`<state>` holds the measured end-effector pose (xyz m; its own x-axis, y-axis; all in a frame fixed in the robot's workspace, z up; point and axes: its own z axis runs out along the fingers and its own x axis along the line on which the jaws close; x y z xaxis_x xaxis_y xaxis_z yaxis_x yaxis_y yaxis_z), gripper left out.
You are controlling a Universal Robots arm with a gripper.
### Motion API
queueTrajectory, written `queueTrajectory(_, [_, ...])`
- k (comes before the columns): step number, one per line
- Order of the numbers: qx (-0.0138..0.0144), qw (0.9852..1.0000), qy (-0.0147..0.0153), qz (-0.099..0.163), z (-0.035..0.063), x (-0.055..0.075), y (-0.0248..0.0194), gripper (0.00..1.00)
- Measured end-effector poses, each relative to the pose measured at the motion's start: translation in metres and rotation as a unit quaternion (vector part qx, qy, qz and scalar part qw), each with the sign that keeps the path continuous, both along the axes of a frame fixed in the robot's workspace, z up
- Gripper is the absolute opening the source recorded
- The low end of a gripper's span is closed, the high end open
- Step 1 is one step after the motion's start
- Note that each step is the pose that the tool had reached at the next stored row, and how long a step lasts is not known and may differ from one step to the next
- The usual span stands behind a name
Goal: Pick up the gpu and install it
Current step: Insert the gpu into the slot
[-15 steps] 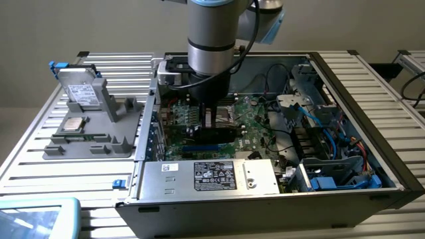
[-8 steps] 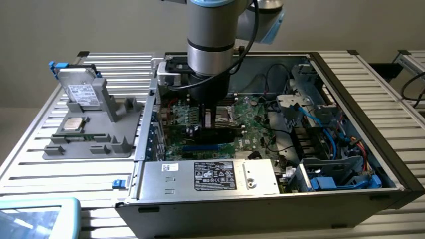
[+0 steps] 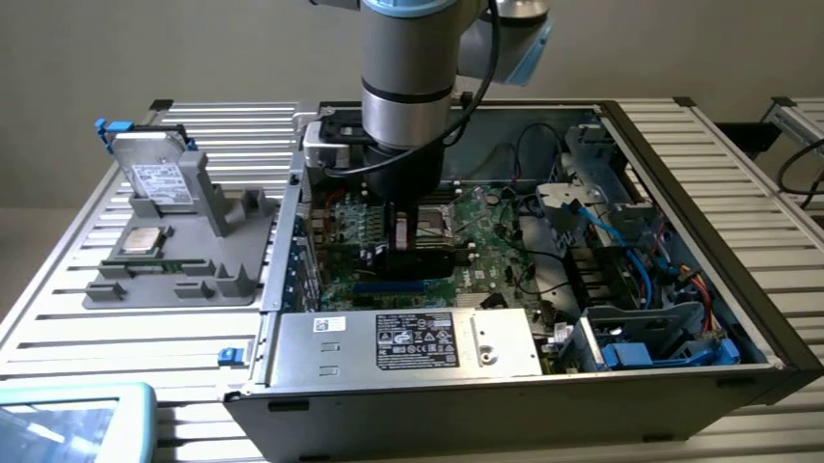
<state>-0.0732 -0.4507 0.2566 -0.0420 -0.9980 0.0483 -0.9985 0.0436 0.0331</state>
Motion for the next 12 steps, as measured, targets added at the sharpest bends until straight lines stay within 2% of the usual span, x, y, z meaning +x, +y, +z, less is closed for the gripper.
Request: queueTrajectory(12, [0.0, 1.0, 0.0, 0.0, -0.003, -0.0025, 0.0, 0.28])
